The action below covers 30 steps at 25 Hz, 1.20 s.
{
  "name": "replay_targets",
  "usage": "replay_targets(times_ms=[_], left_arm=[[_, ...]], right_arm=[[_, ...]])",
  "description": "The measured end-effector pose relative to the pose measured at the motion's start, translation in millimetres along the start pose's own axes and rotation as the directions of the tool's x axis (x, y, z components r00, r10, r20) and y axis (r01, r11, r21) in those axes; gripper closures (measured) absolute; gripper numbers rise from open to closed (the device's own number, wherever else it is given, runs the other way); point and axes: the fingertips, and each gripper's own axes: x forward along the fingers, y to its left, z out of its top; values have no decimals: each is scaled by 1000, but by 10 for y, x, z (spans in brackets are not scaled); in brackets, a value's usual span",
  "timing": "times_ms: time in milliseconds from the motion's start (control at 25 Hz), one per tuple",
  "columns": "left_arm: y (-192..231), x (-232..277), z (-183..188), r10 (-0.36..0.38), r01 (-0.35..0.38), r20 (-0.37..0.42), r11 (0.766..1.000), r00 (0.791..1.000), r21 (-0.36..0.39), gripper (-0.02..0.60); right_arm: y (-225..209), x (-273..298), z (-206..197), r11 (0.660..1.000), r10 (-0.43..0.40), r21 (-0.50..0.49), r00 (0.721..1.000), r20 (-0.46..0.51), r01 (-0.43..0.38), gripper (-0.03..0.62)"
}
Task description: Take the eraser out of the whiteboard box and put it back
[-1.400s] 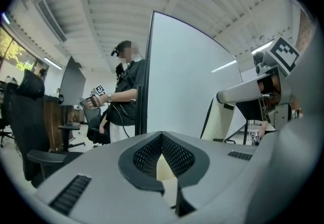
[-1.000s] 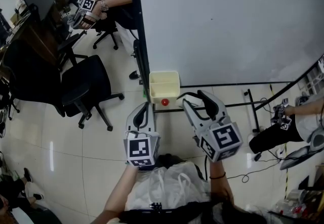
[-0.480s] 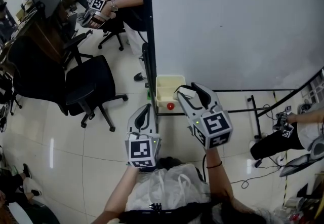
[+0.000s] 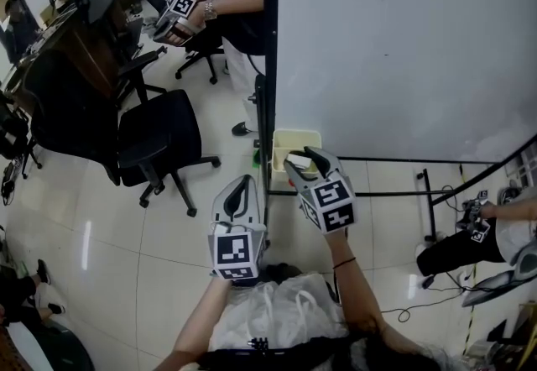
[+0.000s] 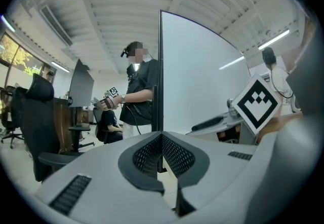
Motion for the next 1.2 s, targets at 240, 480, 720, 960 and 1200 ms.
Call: replay_targets(times_ms=[240,480,720,960,1200], left_arm=[[25,-35,9,3,-3,-1,1000,1000,-2,578],[6,-41,11,-4,4,1,1000,1000,-1,579],[7,-24,-20,0,0,-8,1000,1000,-10,578],[-90,11,-45,-21,21,-14,1000,1000,-7,578],[-228,64,-72,-47,47,-28,999,999,-5,580]], right_arm=[[-17,148,-152,1000,-10,3,1000,14,10,335],[-28,73,-69,999,-33,-1,997,63,33,323],[-75,-305,278,997,-79,13,984,161,78,333],[-141,-707,340,992,-114,76,970,216,100,341],[-171,-931,255,985,-140,129,970,199,116,362]])
